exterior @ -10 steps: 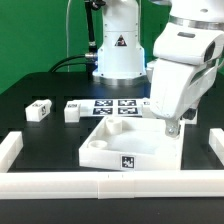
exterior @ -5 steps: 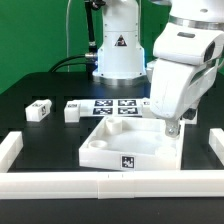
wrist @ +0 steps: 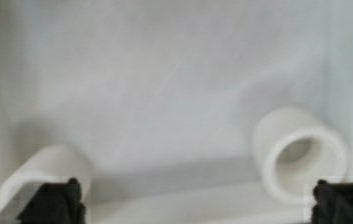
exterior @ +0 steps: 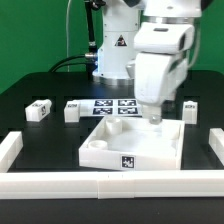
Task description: Assemble one leg
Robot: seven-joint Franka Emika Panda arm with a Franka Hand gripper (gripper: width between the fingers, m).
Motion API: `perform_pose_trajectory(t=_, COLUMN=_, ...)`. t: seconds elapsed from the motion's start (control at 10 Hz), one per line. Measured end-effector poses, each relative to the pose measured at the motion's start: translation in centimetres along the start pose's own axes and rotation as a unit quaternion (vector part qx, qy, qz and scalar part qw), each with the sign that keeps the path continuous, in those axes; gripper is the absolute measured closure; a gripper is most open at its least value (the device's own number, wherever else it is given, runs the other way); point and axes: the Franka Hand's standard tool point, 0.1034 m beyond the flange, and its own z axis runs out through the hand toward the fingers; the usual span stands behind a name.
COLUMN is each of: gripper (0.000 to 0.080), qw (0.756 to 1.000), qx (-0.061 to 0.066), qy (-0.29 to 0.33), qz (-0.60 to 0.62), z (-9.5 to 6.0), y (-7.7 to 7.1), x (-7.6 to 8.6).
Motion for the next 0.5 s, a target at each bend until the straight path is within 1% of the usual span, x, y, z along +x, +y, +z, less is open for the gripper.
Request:
perform_pose_trajectory(t=0.1, gripper=0.0150, qw=1.000, qx=0.003, qy=0.001, qz=-0.006, z=0.54, y=-0.71, x=-0.94)
perform_pose_trajectory(t=0.2, gripper=0.0150, qw=1.000, qx=0.007, qy=-0.001, qz=-0.004, z=0.56, y=-0.96, x=-1.29)
perform_pose_trajectory(t=0.5, gripper=0.0150, qw=1.000, qx=0.006, qy=-0.001, qz=-0.005, z=0.57, y=-0.93, x=-1.18)
